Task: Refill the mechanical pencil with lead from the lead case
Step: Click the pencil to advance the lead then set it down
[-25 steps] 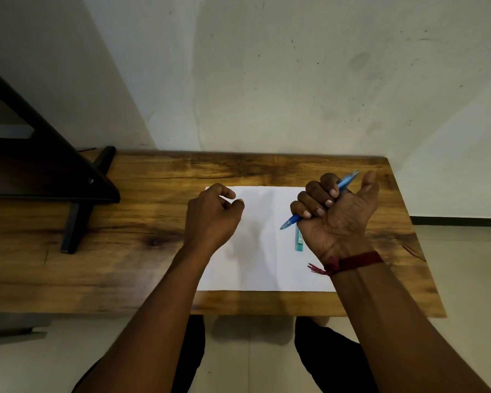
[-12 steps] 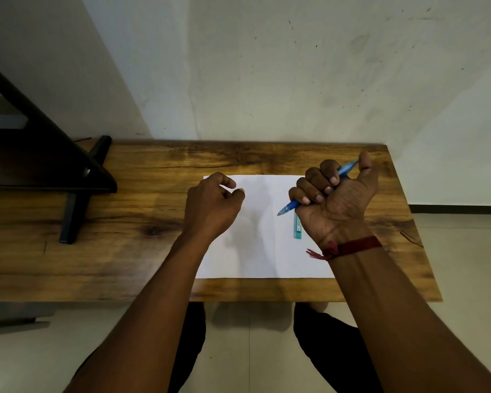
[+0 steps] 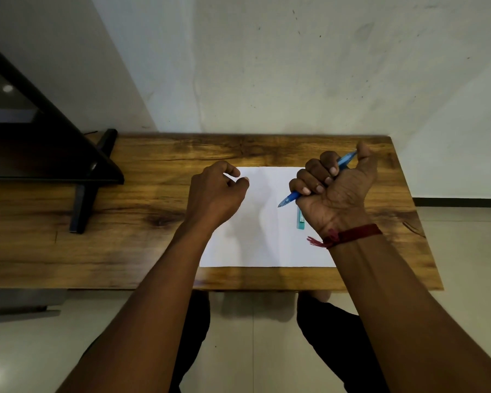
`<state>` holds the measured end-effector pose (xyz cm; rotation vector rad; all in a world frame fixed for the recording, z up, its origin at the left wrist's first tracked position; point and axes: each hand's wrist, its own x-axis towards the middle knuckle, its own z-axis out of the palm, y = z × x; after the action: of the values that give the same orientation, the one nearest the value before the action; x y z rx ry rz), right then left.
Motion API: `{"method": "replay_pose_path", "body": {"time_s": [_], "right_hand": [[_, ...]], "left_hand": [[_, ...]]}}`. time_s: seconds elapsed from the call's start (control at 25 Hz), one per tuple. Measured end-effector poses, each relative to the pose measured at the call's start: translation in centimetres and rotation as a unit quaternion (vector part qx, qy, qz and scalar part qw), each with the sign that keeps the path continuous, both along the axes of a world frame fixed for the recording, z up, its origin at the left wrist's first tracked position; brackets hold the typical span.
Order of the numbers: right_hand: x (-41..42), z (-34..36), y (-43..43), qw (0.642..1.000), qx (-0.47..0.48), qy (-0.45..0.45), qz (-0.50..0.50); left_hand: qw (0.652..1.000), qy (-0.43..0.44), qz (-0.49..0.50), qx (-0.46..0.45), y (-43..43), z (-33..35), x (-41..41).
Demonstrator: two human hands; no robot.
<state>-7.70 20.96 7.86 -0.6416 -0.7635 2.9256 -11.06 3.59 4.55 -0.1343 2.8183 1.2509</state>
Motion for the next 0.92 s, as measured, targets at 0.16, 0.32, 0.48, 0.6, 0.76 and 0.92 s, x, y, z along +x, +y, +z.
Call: {"method": "replay_pose_path", "body": {"time_s": [0.16,0.32,0.48,0.6,0.76,0.92], "right_hand": [[0.1,0.3,0.0,1.000,-0.011,0.004,-0.013],[0.3,1.2,0.0,1.000,-0.011,0.016,-0.005],[0.5,2.2,-0.1,1.000,0.002,0.005,-0.015],[0.8,2.7,-0.1,0.999,-0.013,0.007,-0.031],[1.2,3.2,-0.1,0.999,-0.014,0.010,-0.036],[1.4,3.6,0.0,0.999,-0.003,0.014,-0.033]], "left_hand": [[1.000,-0.001,-0.005,-0.003,-0.2,0.6,0.0],[1.000,0.010,-0.008,-0.004,-0.3,1.3,0.3],[1.000,0.021,-0.012,-0.004,-0.4,2.1,0.5],[0.999,0.029,-0.017,-0.006,-0.3,2.6,0.8],[0.999,0.036,-0.023,-0.006,-0.1,2.9,1.1],[0.999,0.038,-0.026,-0.007,0.1,3.2,1.2]]}}
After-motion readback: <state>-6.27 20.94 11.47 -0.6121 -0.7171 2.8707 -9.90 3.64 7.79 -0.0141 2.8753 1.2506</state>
